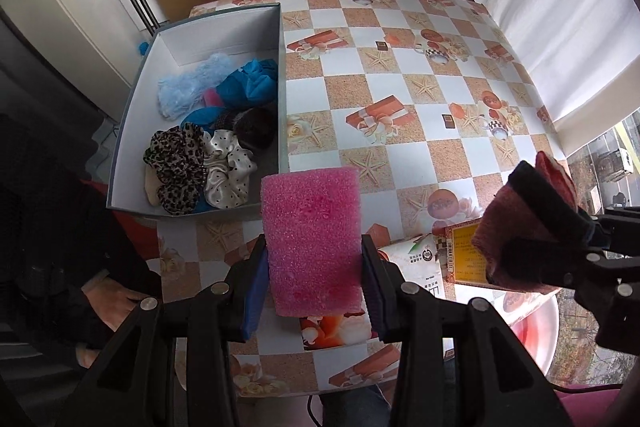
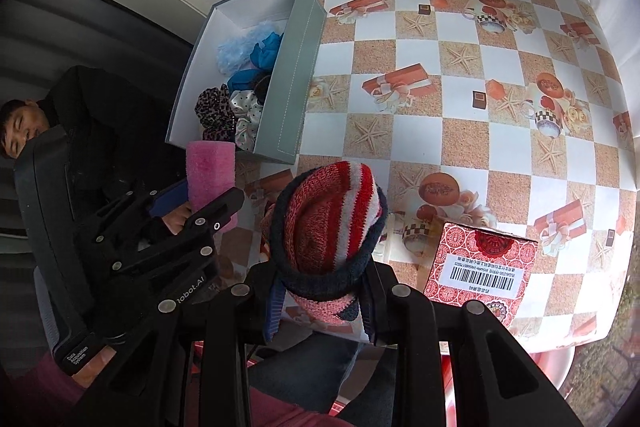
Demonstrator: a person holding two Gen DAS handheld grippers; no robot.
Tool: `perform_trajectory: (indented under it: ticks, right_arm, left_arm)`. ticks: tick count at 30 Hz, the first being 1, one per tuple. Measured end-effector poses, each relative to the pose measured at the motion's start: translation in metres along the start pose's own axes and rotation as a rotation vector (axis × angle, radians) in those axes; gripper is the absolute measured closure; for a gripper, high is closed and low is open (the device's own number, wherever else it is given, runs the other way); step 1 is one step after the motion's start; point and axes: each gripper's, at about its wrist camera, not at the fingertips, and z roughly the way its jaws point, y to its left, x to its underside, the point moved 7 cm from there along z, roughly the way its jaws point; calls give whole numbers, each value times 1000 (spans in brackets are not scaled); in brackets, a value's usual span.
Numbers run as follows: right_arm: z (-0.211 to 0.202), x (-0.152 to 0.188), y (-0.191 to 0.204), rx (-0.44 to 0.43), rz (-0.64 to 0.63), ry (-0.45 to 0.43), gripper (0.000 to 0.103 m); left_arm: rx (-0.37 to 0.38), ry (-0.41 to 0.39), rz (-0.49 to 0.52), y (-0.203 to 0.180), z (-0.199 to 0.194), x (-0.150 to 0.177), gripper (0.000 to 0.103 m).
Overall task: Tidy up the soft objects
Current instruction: 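Carry the pink sponge and striped hat with both tools over the box, then open both tools to drop the sponge and striped hat into the box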
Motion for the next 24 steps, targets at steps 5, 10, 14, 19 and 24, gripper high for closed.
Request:
perform_trajectory:
  ticks: [5, 10, 14, 19, 24]
  right_arm:
    - [10, -12, 25, 19, -73, 14, 71]
    - [25, -40, 51, 14, -133, 26, 71]
    - [40, -80, 72, 13, -166, 27, 71]
    - [54, -139, 101, 15, -198, -1, 71]
    - [65, -178, 121, 8, -213, -27, 44]
  left_arm:
    - [-15, -3, -64, 27, 3, 1, 57]
    - [-44, -14, -119, 59, 11, -15, 57]
    - [-70, -15, -160, 87, 23, -37, 57]
    - [-88, -52, -195, 117, 32, -68, 56]
    - [-159, -110, -201, 136, 26, -85, 17]
